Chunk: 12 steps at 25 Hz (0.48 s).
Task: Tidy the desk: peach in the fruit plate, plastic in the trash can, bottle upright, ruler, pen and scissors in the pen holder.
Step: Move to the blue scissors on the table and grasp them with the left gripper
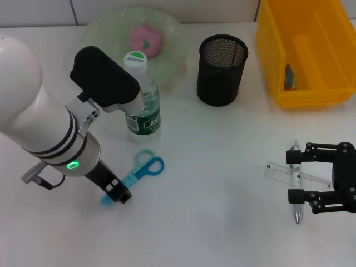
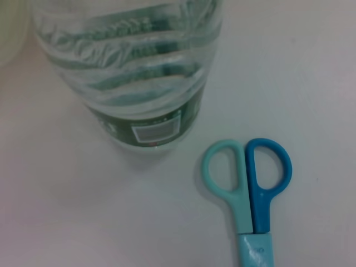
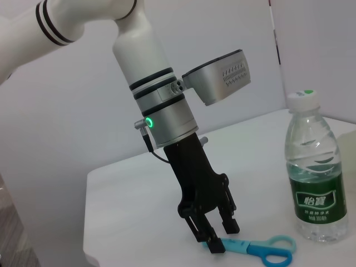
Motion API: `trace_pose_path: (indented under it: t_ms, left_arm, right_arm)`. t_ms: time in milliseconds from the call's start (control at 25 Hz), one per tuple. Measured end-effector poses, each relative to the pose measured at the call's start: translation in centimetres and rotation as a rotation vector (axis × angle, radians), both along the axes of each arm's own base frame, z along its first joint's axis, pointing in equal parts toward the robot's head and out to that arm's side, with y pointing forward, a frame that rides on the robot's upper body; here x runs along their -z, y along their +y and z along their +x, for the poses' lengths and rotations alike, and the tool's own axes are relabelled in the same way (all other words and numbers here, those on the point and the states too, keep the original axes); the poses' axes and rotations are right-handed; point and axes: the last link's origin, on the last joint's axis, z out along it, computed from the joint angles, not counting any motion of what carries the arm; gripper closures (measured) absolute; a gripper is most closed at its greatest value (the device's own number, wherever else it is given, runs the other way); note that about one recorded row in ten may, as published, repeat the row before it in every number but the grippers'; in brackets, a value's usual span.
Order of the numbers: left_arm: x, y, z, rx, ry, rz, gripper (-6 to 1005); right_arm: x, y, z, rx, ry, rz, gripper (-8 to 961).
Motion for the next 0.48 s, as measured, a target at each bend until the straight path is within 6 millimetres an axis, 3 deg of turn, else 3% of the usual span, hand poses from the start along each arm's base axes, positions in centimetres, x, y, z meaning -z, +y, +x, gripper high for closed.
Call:
trace_pose_path:
  t_ms: [480]
  left_arm:
    - [0.15, -0.09, 0.04, -0.005, 0.002, -0.002, 500]
  right_arm:
    - [0.07, 0.00, -0.03, -0.007, 0.000, 0.003, 174]
